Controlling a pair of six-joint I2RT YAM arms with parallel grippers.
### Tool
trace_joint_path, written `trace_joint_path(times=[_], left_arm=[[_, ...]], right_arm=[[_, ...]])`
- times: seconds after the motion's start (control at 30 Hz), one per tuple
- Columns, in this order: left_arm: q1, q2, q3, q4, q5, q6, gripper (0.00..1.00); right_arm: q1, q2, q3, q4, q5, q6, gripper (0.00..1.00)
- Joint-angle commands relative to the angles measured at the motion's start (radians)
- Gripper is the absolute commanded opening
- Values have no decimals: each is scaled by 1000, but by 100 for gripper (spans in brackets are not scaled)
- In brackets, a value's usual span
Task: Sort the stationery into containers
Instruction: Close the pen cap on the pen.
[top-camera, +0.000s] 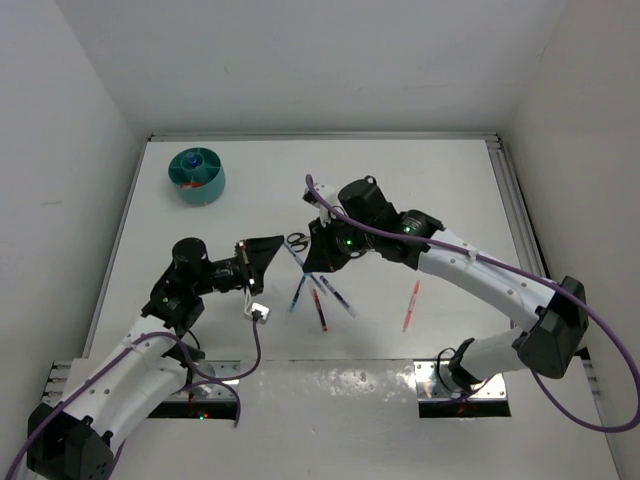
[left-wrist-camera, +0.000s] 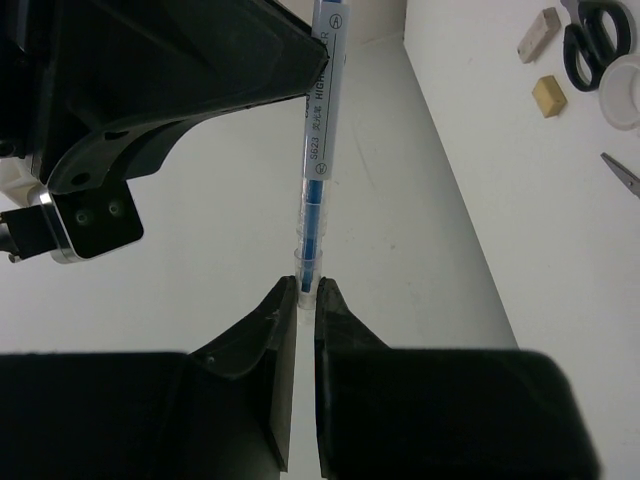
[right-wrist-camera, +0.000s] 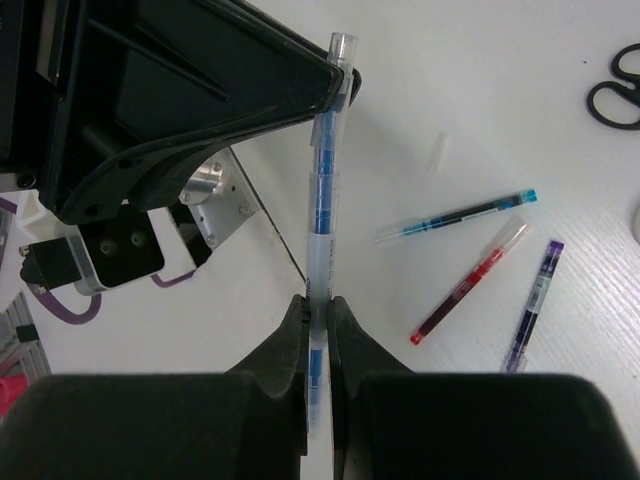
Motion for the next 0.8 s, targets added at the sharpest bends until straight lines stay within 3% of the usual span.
trace_joint_path(times=[0.0,0.43,0.77], left_arm=[[-15,-9,3,-38,84,194,0],[-19,11,-28,-104,194,205,0],[-30,187,-65,-156,231,302,0]], right_arm=[[-8,-1,-3,96,-8,23,0],[-76,44,-89,341,-90,157,0],[-99,133,-206,432,-127,186,0]])
